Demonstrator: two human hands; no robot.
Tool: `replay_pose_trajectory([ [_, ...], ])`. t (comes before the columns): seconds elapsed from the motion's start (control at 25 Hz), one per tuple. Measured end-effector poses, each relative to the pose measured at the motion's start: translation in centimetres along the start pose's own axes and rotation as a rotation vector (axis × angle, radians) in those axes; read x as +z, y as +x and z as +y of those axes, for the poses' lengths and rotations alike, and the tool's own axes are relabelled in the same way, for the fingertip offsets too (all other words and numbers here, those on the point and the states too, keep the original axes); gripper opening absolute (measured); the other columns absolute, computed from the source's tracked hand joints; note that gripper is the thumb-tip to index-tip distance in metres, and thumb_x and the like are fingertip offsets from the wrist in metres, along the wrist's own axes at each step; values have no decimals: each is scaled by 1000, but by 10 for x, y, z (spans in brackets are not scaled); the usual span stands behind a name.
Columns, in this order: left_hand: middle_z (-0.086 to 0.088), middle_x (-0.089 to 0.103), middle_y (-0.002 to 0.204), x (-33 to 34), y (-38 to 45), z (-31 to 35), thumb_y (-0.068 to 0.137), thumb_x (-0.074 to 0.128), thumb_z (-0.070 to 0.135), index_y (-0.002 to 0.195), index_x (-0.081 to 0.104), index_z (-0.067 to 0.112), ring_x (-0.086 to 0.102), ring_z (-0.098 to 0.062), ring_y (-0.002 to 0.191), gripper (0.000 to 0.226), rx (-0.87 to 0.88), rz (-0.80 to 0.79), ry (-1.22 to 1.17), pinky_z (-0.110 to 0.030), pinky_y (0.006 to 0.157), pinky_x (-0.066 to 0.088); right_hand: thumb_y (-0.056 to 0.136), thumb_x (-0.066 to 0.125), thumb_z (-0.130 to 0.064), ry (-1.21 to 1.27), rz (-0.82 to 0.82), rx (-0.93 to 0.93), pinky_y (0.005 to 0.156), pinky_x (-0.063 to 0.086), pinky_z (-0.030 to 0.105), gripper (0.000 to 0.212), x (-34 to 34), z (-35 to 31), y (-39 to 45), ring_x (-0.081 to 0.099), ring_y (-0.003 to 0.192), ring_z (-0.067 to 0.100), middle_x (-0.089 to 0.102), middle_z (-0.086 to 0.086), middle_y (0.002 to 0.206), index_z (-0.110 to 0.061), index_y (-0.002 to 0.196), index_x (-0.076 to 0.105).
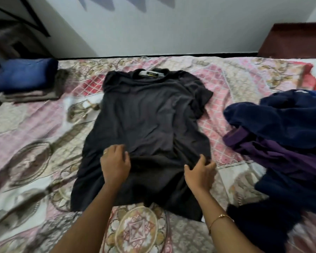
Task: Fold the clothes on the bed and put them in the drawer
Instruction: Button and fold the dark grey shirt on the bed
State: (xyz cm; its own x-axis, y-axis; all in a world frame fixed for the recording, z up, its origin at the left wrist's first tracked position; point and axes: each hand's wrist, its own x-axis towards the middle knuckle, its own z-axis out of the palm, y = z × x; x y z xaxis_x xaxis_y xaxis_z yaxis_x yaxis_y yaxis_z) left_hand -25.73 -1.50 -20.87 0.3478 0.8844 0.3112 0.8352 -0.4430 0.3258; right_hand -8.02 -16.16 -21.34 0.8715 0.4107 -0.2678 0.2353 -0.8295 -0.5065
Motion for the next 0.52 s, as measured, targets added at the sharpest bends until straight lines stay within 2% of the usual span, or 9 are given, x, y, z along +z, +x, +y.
replay_pose_trajectory([
  [0.04,-21,63,101,-4,-3,-25,81,54,19,102,65,1,59,-42,93,30,-124,4,47,-48,76,49,81,66,-35,-52,36,78,100,34,44,73,7,-5,-7,36,122,41,28,21,141,-10,141,32],
  [0.12,-29,50,126,-13,-9,-69,84,63,19,126,51,-3,46,-46,116,49,-438,-119,81,-52,96,37,79,67,-41,-112,92,189,100,30,49,82,16,-9,-16,32,124,42,30,23,141,-4,142,29],
  [0.2,-32,39,135,-22,-11,-98,84,66,30,134,38,-7,37,-46,124,69,-652,-278,22,-48,103,31,79,67,-40,-161,193,200,95,30,50,65,20,-5,-16,35,118,42,43,25,129,0,126,48],
  [0.28,-28,47,129,-27,-7,-114,82,66,41,125,47,-6,43,-42,120,67,-654,-413,48,-43,98,36,81,66,-30,-141,337,98,86,33,50,34,28,-3,-17,41,106,45,51,28,111,-1,100,63],
  [0.36,-23,61,114,-28,0,-119,82,67,38,112,59,-1,55,-38,109,50,-590,-484,-12,-39,88,42,84,59,-22,-112,462,-73,75,38,50,21,39,-1,-23,47,92,46,51,29,98,-1,85,64],
  [0.44,-19,67,103,-31,6,-122,86,64,27,104,64,2,62,-34,98,31,-649,-474,-314,-39,82,47,88,47,-22,11,513,-162,70,42,48,28,45,-4,-32,50,83,46,49,31,98,4,86,58],
  [0.52,-13,66,106,-39,11,-127,93,56,21,109,62,6,62,-27,98,23,-769,-436,-768,-37,83,48,95,44,-14,217,464,-78,76,41,46,25,42,-14,-42,49,88,47,43,34,109,10,98,51],
])
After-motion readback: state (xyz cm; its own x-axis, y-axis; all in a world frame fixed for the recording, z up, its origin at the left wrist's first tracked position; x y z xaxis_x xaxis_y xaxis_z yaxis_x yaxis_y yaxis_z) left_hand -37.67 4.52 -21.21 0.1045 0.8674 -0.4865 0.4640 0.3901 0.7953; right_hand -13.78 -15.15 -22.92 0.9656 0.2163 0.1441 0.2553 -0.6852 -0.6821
